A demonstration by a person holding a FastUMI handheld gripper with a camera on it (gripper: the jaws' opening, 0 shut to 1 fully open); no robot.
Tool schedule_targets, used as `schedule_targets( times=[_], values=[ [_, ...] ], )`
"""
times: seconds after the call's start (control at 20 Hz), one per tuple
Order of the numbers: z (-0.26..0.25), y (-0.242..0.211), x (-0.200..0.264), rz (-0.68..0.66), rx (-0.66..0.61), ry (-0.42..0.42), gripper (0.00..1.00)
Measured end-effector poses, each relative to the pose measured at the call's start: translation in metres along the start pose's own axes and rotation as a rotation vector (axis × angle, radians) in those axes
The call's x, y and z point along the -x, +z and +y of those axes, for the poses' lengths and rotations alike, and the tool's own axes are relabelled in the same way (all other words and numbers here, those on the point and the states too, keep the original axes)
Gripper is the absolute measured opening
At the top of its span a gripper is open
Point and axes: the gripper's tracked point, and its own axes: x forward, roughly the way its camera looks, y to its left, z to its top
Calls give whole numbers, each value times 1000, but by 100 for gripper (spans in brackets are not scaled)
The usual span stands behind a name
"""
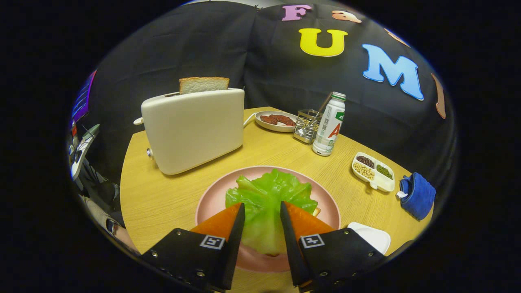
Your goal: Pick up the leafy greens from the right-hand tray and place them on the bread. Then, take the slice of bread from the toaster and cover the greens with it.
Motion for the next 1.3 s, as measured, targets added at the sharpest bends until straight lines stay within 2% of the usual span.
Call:
schedule_targets(
  times=[0.05,0.65,1.0,1.3],
  values=[
    [1,3,1,-8,2,-1,56],
    [39,88,25,-224,-35,30,56],
    [79,139,30,-342,-41,58,56],
    [120,174,20,-423,-62,48,56]
  ],
)
